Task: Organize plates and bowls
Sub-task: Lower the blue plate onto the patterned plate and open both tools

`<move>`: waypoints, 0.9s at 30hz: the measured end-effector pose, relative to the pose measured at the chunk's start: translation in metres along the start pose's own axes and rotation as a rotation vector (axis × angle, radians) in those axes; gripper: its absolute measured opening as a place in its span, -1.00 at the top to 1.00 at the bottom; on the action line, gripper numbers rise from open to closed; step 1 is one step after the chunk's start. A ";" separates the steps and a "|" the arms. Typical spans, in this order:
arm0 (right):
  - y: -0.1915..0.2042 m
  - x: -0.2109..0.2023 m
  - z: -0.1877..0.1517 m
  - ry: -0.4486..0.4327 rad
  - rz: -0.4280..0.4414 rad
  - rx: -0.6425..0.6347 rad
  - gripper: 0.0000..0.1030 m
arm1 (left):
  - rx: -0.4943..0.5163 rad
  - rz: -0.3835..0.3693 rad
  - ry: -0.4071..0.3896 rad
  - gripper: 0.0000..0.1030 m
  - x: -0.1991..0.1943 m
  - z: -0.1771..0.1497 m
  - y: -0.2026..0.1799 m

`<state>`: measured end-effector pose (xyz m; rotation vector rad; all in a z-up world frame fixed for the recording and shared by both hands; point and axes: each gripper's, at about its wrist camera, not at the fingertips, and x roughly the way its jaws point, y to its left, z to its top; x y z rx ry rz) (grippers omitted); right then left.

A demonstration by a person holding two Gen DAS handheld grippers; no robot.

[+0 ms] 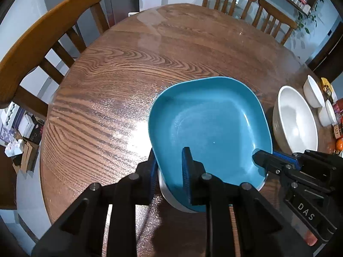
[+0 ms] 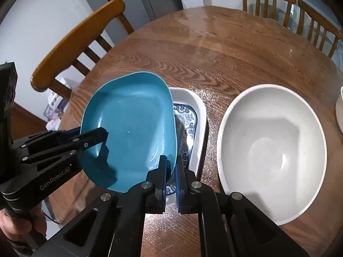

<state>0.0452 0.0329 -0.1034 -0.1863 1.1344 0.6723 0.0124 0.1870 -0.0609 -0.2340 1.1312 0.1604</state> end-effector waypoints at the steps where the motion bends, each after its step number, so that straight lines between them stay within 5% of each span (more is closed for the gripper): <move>1: 0.000 0.001 0.000 0.008 -0.001 0.006 0.86 | 0.007 0.004 0.000 0.61 0.001 0.000 -0.001; 11: 0.000 0.007 -0.004 0.043 0.012 0.039 0.85 | 0.054 0.046 0.001 0.54 0.004 0.004 -0.003; 16: 0.001 0.006 -0.006 0.042 0.034 0.059 0.83 | 0.063 0.065 -0.007 0.14 0.004 0.001 -0.005; 18: 0.001 0.003 -0.007 0.035 0.029 0.060 0.71 | 0.064 0.074 -0.016 -0.09 0.002 0.001 -0.006; 20: -0.001 -0.002 -0.008 0.020 0.036 0.068 0.40 | 0.063 0.077 -0.023 -0.10 0.000 0.001 -0.006; 27: -0.002 -0.027 -0.014 -0.033 0.076 0.062 0.30 | 0.041 0.062 -0.051 -0.26 -0.013 0.003 -0.010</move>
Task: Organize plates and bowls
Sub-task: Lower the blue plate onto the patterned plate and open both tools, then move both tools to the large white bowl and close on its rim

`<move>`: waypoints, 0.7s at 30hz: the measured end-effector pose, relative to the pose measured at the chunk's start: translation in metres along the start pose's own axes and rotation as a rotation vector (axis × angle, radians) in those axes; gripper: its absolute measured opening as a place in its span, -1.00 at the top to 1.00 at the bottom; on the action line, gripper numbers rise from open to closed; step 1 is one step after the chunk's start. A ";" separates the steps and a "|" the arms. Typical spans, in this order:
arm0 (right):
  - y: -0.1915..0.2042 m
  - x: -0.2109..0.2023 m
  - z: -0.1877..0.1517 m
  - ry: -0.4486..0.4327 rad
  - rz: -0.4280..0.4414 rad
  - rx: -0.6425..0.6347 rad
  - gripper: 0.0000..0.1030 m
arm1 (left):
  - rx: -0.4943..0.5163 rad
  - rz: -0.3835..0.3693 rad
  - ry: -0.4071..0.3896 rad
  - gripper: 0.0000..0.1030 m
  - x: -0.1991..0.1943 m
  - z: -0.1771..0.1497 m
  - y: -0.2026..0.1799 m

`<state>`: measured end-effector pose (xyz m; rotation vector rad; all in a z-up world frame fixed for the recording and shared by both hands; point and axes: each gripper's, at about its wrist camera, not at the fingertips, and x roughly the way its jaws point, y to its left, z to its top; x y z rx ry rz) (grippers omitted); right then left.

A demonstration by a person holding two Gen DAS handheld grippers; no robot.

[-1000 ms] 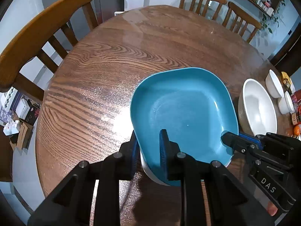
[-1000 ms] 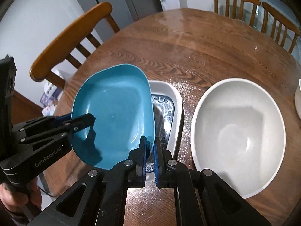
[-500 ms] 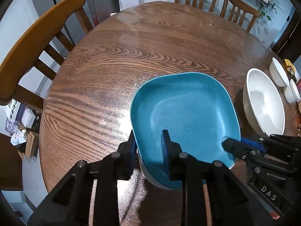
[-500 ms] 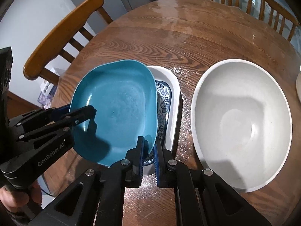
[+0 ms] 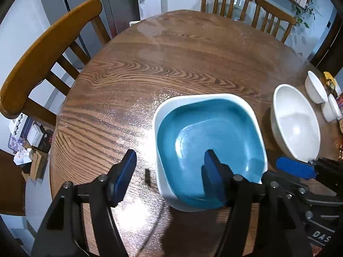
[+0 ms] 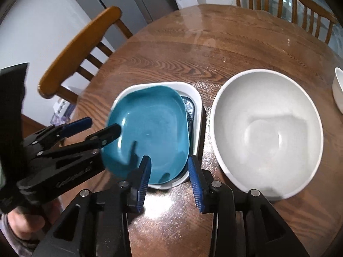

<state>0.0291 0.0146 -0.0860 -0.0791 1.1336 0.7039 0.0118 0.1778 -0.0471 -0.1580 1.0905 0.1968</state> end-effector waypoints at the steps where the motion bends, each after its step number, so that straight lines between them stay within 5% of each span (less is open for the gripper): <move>1: -0.001 -0.006 -0.001 -0.013 0.002 0.001 0.30 | 0.001 -0.003 -0.003 -0.26 -0.001 0.001 -0.002; 21: -0.092 -0.078 -0.015 -0.182 -0.142 0.188 0.29 | 0.101 -0.138 -0.069 -0.27 -0.018 0.019 -0.094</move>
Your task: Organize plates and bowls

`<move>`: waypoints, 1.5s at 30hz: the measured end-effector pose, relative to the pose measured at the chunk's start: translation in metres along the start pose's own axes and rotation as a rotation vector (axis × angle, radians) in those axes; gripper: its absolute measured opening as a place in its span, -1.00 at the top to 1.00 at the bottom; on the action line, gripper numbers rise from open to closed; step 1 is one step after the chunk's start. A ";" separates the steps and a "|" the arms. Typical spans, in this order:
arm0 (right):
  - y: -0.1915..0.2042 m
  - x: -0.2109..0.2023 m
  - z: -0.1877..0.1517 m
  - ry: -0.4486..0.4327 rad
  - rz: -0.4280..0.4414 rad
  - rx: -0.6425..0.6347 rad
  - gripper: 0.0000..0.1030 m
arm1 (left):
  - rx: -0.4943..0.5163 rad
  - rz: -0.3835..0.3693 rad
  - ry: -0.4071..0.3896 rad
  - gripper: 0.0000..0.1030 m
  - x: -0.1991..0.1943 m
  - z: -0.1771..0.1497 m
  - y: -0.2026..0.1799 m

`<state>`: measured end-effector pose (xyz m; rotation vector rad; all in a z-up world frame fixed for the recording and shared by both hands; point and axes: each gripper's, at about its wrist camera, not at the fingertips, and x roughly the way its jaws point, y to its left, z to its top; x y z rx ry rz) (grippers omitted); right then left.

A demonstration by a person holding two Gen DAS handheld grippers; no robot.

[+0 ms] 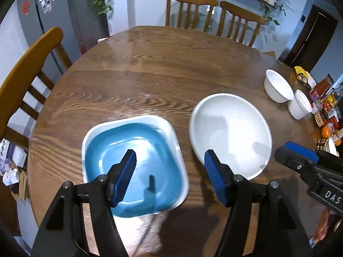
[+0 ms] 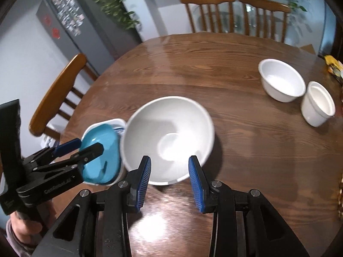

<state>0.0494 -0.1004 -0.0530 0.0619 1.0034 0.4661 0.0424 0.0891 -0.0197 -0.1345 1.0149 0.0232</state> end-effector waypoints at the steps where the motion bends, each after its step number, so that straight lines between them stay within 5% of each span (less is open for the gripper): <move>1: -0.004 0.000 0.001 -0.001 -0.005 0.007 0.29 | 0.005 -0.004 0.002 -0.27 0.001 0.001 -0.004; 19: -0.034 0.034 0.006 0.026 -0.025 0.035 0.29 | 0.048 0.036 0.040 -0.26 0.041 0.016 -0.026; 22: -0.037 0.041 0.004 0.039 -0.019 0.045 0.29 | 0.054 0.030 0.049 -0.16 0.046 0.016 -0.027; 27: -0.038 0.047 0.003 0.049 0.001 0.049 0.29 | 0.074 0.009 0.057 0.33 0.049 0.017 -0.033; 30: -0.036 0.050 0.003 0.055 0.011 0.049 0.61 | 0.087 0.006 0.055 0.45 0.050 0.017 -0.035; 34: -0.038 0.049 0.003 0.050 -0.007 0.056 0.71 | 0.081 -0.003 0.059 0.61 0.050 0.017 -0.034; 45: -0.048 0.016 -0.020 0.081 0.027 0.092 0.72 | 0.130 -0.041 0.082 0.60 0.028 -0.011 -0.047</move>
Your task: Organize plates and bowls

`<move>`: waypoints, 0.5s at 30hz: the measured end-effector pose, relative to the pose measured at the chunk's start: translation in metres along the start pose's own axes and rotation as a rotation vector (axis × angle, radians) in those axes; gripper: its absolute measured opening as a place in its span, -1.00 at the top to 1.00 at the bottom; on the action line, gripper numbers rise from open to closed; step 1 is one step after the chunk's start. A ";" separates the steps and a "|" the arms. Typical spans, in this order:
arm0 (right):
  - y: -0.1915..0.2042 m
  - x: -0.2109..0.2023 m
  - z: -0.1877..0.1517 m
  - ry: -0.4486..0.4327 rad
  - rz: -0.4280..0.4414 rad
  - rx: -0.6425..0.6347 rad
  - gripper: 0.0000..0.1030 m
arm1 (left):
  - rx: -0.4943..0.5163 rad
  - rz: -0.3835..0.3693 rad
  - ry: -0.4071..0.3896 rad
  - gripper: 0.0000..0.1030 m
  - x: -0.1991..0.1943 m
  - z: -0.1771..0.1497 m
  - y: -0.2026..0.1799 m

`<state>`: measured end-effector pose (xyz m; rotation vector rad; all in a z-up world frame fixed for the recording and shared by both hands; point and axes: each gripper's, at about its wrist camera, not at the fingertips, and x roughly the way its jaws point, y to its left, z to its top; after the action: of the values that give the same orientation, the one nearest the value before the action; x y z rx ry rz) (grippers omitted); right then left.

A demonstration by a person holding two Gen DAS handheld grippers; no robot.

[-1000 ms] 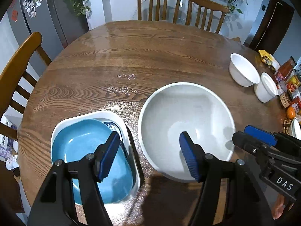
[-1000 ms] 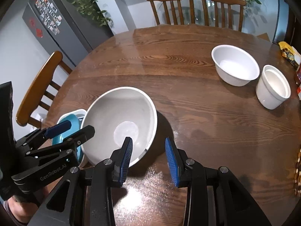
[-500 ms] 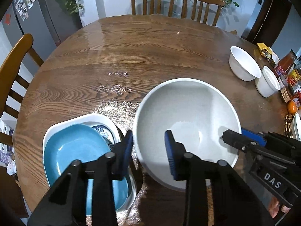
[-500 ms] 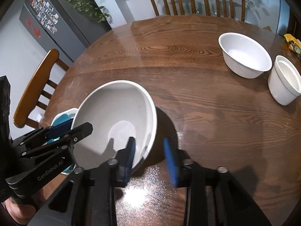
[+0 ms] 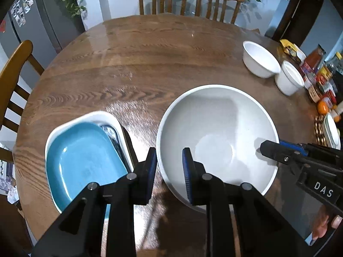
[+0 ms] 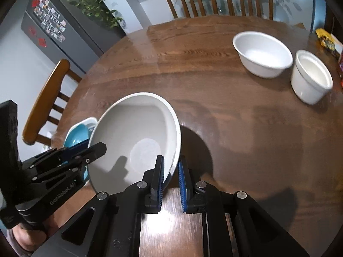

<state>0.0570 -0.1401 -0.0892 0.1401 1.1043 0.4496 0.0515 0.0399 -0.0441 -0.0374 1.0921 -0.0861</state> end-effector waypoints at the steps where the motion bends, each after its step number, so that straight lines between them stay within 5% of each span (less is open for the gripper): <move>1: 0.000 0.001 -0.003 0.009 -0.001 0.000 0.72 | 0.002 0.002 0.009 0.60 0.001 -0.004 -0.001; 10: 0.004 0.005 -0.027 0.048 -0.010 -0.033 0.70 | 0.017 0.027 0.006 0.51 -0.001 -0.020 -0.010; 13: 0.000 0.002 -0.028 0.038 0.003 -0.013 0.70 | 0.006 0.020 0.008 0.35 0.000 -0.021 -0.012; 15: -0.005 -0.004 -0.029 0.024 0.017 0.002 0.70 | 0.000 0.033 0.008 -0.02 -0.002 -0.023 -0.014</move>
<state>0.0311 -0.1499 -0.1004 0.1461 1.1277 0.4669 0.0296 0.0263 -0.0522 -0.0194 1.0999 -0.0562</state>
